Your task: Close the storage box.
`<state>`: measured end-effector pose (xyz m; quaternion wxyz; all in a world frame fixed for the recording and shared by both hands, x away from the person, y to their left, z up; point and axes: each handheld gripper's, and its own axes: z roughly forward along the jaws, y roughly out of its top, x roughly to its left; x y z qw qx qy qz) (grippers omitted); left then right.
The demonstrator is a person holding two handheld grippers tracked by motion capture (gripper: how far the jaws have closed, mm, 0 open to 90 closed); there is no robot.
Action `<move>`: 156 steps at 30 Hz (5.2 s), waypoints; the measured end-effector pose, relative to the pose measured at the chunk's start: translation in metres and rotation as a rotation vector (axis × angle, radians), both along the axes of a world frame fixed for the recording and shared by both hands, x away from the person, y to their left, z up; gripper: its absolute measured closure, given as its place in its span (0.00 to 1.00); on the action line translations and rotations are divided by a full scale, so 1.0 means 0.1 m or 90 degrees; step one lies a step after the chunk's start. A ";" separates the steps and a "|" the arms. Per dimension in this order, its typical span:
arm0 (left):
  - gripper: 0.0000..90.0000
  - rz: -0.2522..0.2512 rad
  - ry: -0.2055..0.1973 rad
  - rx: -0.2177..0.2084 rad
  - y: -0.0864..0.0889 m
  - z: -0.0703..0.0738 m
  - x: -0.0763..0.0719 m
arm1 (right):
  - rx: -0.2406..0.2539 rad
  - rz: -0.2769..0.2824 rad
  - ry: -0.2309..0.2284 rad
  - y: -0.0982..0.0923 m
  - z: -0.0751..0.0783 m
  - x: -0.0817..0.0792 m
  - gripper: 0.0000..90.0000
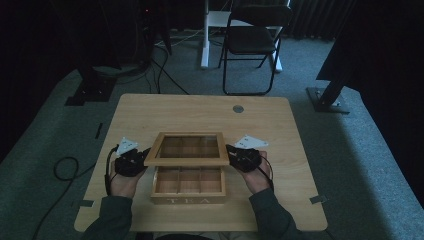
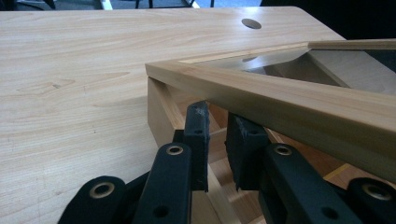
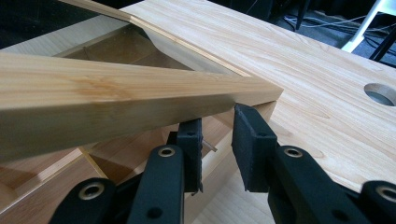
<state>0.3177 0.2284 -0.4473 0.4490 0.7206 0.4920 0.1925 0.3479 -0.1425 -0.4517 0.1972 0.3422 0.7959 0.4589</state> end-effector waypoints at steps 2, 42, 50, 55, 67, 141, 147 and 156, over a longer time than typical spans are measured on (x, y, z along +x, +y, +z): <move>0.88 0.000 0.001 -0.001 0.00 0.00 -0.01 | 0.001 -0.001 0.002 0.00 0.00 -0.01 0.81; 0.83 -0.001 -0.008 0.000 0.01 -0.06 -0.15 | 0.022 0.004 0.015 -0.03 -0.05 -0.14 0.79; 0.80 -0.001 -0.012 -0.002 0.05 -0.05 -0.20 | 0.025 0.006 0.013 -0.03 -0.05 -0.17 0.79; 0.79 0.000 -0.015 -0.001 0.05 -0.05 -0.23 | 0.028 0.009 0.014 -0.03 -0.05 -0.20 0.77; 0.70 0.013 -0.016 -0.013 0.11 -0.08 -0.31 | 0.029 0.013 0.014 -0.03 -0.07 -0.27 0.75; 0.66 0.030 0.040 -0.016 0.14 -0.37 -0.45 | 0.005 -0.008 0.067 -0.05 -0.35 -0.51 0.63; 0.66 0.031 0.040 -0.016 0.14 -0.37 -0.46 | 0.007 -0.008 0.066 -0.06 -0.36 -0.52 0.63; 0.66 0.031 0.042 -0.017 0.14 -0.38 -0.49 | 0.007 -0.010 0.068 -0.07 -0.35 -0.57 0.63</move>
